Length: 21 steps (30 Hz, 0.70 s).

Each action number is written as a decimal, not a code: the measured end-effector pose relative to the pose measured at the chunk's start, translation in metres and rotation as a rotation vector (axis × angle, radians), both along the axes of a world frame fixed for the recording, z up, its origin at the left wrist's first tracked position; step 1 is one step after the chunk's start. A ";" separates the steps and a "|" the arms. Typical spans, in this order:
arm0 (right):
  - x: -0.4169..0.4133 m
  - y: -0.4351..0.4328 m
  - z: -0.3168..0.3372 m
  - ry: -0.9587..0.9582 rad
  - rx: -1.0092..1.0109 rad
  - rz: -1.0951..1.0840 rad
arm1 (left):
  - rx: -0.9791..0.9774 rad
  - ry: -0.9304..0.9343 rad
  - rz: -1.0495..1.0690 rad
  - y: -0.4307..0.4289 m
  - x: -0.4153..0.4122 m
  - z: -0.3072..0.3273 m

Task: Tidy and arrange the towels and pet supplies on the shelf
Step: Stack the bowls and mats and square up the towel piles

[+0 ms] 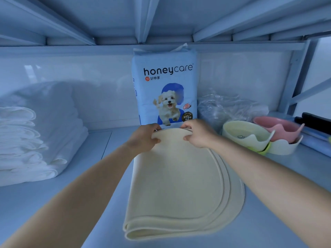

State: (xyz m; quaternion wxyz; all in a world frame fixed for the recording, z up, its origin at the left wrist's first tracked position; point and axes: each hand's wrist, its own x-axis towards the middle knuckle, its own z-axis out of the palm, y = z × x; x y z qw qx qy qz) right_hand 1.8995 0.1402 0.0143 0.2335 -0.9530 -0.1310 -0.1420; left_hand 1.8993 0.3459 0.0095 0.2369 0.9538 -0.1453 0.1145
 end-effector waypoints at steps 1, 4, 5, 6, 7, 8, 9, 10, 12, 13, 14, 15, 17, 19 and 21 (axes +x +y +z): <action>0.006 0.001 0.001 -0.016 -0.009 -0.011 | -0.010 -0.004 0.020 -0.002 0.005 -0.001; 0.019 0.004 0.005 -0.063 -0.045 -0.030 | -0.074 -0.017 0.106 -0.008 0.018 -0.007; 0.024 0.005 0.004 -0.072 -0.043 -0.034 | -0.099 -0.027 0.133 -0.010 0.020 -0.009; 0.027 0.004 0.001 -0.067 -0.034 -0.038 | -0.104 -0.042 0.154 -0.011 0.023 -0.013; 0.029 0.003 -0.004 -0.052 -0.022 -0.041 | -0.079 -0.064 0.167 -0.013 0.024 -0.018; 0.030 0.001 -0.011 -0.033 -0.014 -0.040 | -0.023 -0.084 0.170 -0.014 0.025 -0.023; 0.029 0.000 -0.018 -0.018 -0.009 -0.033 | 0.048 -0.098 0.167 -0.016 0.026 -0.028; 0.029 -0.002 -0.025 -0.008 -0.006 -0.025 | 0.102 -0.096 0.158 -0.016 0.026 -0.032; 0.025 -0.003 -0.035 -0.012 -0.013 -0.009 | 0.095 -0.082 0.122 -0.014 0.024 -0.037; 0.022 -0.004 -0.039 -0.022 -0.025 -0.005 | 0.045 -0.096 0.090 -0.012 0.022 -0.035; 0.019 -0.005 -0.041 -0.029 -0.038 -0.001 | -0.012 -0.117 0.048 -0.010 0.018 -0.032; 0.015 -0.005 -0.042 -0.034 -0.048 0.006 | -0.057 -0.125 0.008 -0.008 0.012 -0.028; 0.005 -0.007 -0.044 -0.016 -0.068 0.036 | -0.055 -0.100 -0.068 -0.003 -0.004 -0.021; -0.008 -0.008 -0.044 0.033 -0.124 0.072 | 0.040 -0.048 -0.150 -0.001 -0.023 -0.018; -0.020 -0.007 -0.045 0.084 -0.177 0.112 | 0.073 0.015 -0.213 0.002 -0.038 -0.023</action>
